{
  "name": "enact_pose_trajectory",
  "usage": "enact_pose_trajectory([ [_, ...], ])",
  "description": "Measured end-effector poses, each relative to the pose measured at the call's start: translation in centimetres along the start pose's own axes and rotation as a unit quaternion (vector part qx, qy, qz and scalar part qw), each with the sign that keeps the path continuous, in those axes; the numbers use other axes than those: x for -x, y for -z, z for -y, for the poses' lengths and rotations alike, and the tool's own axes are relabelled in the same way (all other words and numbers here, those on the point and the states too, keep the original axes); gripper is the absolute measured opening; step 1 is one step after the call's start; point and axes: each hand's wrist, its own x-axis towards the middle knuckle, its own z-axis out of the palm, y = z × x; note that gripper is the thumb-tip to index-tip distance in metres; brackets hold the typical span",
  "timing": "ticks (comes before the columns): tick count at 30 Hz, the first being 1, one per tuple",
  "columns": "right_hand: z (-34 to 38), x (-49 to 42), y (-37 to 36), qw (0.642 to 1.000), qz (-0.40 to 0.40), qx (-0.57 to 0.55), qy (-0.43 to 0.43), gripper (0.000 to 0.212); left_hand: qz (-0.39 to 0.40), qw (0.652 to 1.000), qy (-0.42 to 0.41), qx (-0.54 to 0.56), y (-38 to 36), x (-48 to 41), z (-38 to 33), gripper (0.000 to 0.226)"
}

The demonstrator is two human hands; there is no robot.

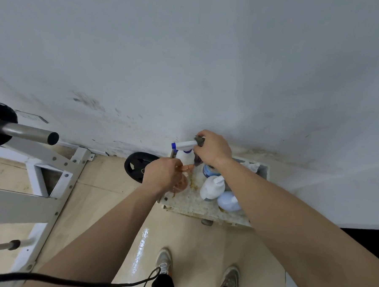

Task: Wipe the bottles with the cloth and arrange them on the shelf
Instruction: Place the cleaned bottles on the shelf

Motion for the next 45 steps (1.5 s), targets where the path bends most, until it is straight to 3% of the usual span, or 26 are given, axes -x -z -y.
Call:
enact_pose_trajectory([
  [2, -0.5, 0.8, 1.0, 0.997, -0.001, -0.067, -0.045, 0.008, -0.023, 0.999, -0.024, -0.038, -0.1, -0.1, -0.2, 0.017],
  [3, -0.5, 1.3, 1.6, 0.993, 0.008, -0.095, -0.073, 0.005, -0.022, 0.998, -0.03, -0.045, -0.1, -0.2, -0.3, 0.02],
  [6, -0.6, 2.4, 2.0, 0.973, 0.048, -0.17, -0.152, 0.015, 0.015, 1.0, 0.008, -0.02, 0.2, -0.7, -0.8, 0.037],
  [9, 0.0, 3.3, 1.1, 0.957, 0.081, -0.216, -0.177, 0.031, 0.028, 0.983, 0.134, 0.123, 0.1, -0.8, -1.0, 0.036],
  [11, 0.8, 3.7, 0.3, 0.961, 0.107, -0.201, -0.157, 0.025, 0.034, 0.948, 0.215, 0.231, -0.5, -0.8, -1.0, 0.03],
  [14, 2.0, 4.1, -0.3, 0.984, 0.116, -0.094, -0.094, 0.004, 0.061, 0.883, 0.271, 0.377, -1.6, -1.2, -0.7, 0.037],
  [17, 2.5, 4.2, -1.2, 0.991, 0.113, -0.012, -0.066, 0.005, 0.052, 0.808, 0.295, 0.508, -2.1, -1.1, -0.8, 0.031],
  [19, 2.4, 4.3, -2.2, 0.99, 0.12, 0.007, -0.072, 0.017, 0.046, 0.758, 0.304, 0.575, -2.2, -0.7, -1.1, 0.022],
  [23, 2.2, 4.6, -3.2, 0.99, 0.084, -0.041, -0.103, 0.019, 0.063, 0.72, 0.289, 0.628, -2.0, 0.1, -1.1, 0.019],
  [25, 1.9, 4.5, -3.7, 0.986, 0.084, -0.067, -0.129, 0.005, 0.062, 0.752, 0.268, 0.599, -1.5, 0.7, -0.6, 0.016],
  [28, 1.3, 4.5, -4.9, 0.966, 0.098, -0.156, -0.184, 0.018, 0.028, 0.859, 0.19, 0.474, -1.5, 1.0, 0.7, 0.02],
  [30, 1.2, 4.5, -5.6, 0.947, 0.079, -0.226, -0.212, 0.023, 0.014, 0.899, 0.171, 0.403, -1.9, 1.1, 1.4, 0.014],
  [39, 1.6, 4.7, -5.6, 0.924, 0.044, -0.298, -0.236, 0.032, 0.042, 0.905, 0.15, 0.395, -2.7, 1.1, 1.3, 0.016],
  [45, 1.6, 4.5, -5.2, 0.916, 0.061, -0.313, -0.245, 0.016, 0.021, 0.912, 0.147, 0.383, -2.3, 0.8, 1.8, 0.012],
])
